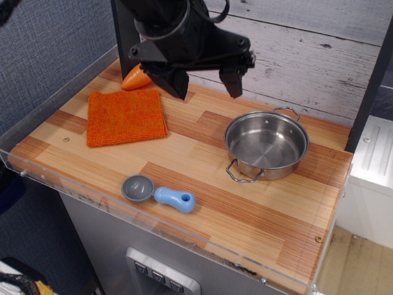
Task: Move the metal bowl and place it on the orange cloth
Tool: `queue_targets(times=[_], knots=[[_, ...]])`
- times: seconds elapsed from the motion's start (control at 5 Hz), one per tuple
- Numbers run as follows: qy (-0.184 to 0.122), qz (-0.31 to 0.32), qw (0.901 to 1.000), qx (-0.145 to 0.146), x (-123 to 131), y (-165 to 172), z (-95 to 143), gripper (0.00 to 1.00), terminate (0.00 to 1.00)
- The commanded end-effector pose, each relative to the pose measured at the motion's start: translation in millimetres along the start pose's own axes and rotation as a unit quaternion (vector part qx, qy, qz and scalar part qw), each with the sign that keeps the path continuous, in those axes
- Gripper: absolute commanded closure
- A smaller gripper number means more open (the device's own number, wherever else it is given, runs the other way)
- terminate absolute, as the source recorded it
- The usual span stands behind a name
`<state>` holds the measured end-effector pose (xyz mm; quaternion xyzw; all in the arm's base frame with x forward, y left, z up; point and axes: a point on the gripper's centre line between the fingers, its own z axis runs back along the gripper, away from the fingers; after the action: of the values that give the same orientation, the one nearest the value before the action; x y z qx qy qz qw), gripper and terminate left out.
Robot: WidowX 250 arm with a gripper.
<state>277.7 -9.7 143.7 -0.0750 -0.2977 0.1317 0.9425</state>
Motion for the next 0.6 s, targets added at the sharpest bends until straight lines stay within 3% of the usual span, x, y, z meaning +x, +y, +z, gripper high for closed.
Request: queue_targets(times=[0.0, 0.4], knots=[[-0.01, 0.026, 0.9996, 0.008, 17.4, 0.0, -17.4, 0.0, 0.0], [0.009, 0.049, 0.9985, 0.023, 17.9, 1.3, -55.9, 0.0, 0.0]])
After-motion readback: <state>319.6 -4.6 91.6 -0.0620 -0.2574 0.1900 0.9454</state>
